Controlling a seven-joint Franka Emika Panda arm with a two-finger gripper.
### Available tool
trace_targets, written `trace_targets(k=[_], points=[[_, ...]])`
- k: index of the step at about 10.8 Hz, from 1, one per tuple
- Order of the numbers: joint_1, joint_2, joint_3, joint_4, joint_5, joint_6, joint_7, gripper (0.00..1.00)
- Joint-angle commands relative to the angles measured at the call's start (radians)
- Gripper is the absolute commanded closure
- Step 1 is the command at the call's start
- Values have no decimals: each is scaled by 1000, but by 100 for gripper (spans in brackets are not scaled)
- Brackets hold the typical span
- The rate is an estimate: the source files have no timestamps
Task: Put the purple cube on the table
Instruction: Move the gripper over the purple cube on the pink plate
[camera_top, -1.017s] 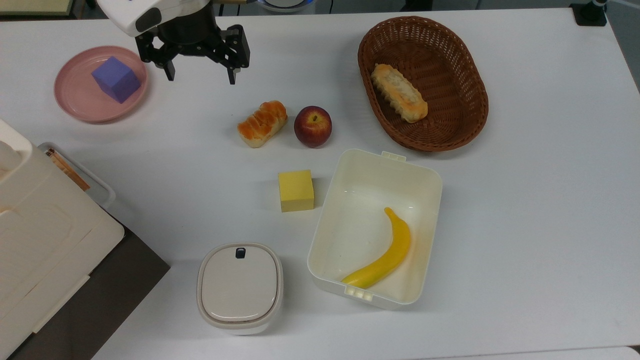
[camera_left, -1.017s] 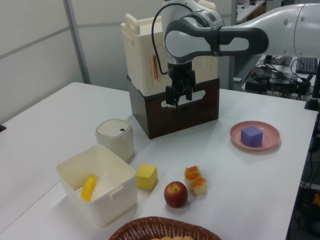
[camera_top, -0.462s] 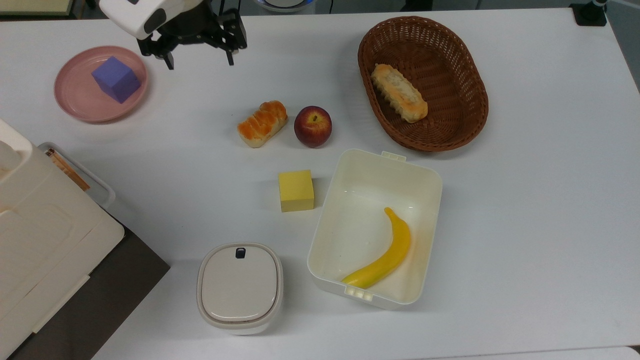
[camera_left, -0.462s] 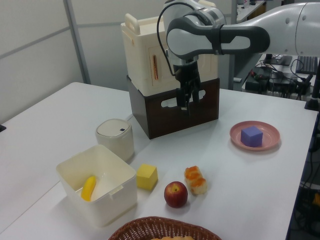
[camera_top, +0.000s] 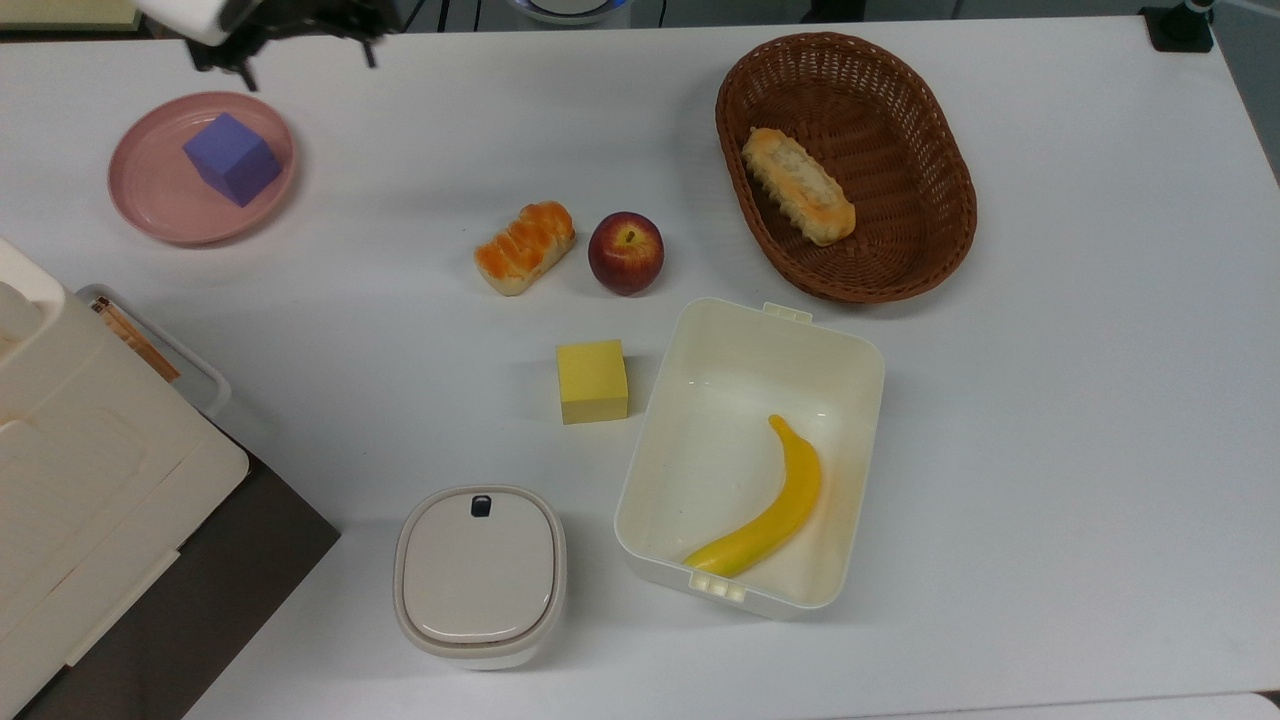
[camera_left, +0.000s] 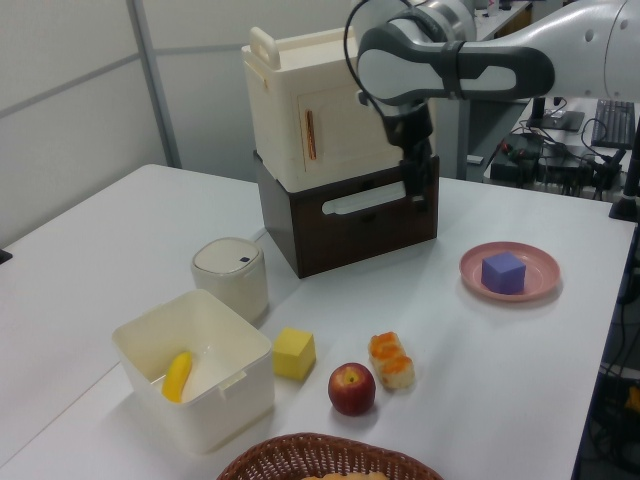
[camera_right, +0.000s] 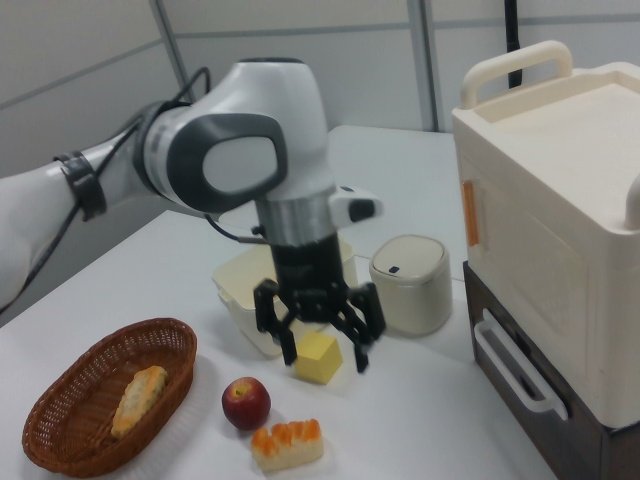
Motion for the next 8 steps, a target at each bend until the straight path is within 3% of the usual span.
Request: trace_targets(k=[1, 5, 8], points=[[-102, -7, 0, -33, -19, -17, -200, 0], [-224, 62, 0, -63, -96, -11, -411, 0], [-253, 143, 0, -77, -130, 6, -443, 0]])
